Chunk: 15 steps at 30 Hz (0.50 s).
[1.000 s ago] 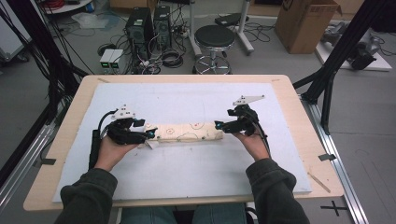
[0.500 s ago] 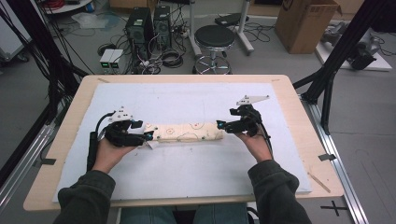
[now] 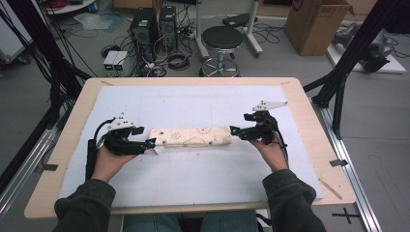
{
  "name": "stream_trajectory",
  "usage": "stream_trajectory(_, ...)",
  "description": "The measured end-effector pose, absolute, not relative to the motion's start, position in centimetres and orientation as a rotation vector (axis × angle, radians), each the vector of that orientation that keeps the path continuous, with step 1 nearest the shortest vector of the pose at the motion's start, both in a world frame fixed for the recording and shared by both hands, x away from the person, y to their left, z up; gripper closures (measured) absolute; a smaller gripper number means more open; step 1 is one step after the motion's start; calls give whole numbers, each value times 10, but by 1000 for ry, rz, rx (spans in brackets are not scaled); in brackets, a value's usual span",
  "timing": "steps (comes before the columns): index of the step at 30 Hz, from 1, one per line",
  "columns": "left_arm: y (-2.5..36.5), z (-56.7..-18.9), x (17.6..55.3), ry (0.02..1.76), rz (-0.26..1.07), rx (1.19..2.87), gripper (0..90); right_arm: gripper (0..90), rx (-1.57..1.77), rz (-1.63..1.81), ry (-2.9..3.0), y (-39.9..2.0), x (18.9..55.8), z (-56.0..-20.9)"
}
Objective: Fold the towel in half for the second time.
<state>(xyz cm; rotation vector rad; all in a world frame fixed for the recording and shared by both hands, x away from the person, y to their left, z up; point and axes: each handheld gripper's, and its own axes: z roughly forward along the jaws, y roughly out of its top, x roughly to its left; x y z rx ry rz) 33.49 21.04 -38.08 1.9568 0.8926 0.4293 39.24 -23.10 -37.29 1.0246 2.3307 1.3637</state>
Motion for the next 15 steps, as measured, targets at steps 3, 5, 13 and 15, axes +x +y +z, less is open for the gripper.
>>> stream_trajectory(3, 212, -379, 333, 884, 432, 1963, 322, 144, 1022, 1367, 2326, -233, 390, -372)
stream_trajectory(5, 211, -379, 331, 886, 434, 1957, 319, 143, 1014, 1362, 2326, -233, 388, -372)
stream_trajectory(13, 214, -380, 324, 881, 432, 1953, 312, 143, 1020, 1348, 2318, -242, 380, -375)
stream_trajectory(15, 215, -380, 323, 879, 435, 1958, 310, 143, 1021, 1344, 2316, -245, 378, -376)
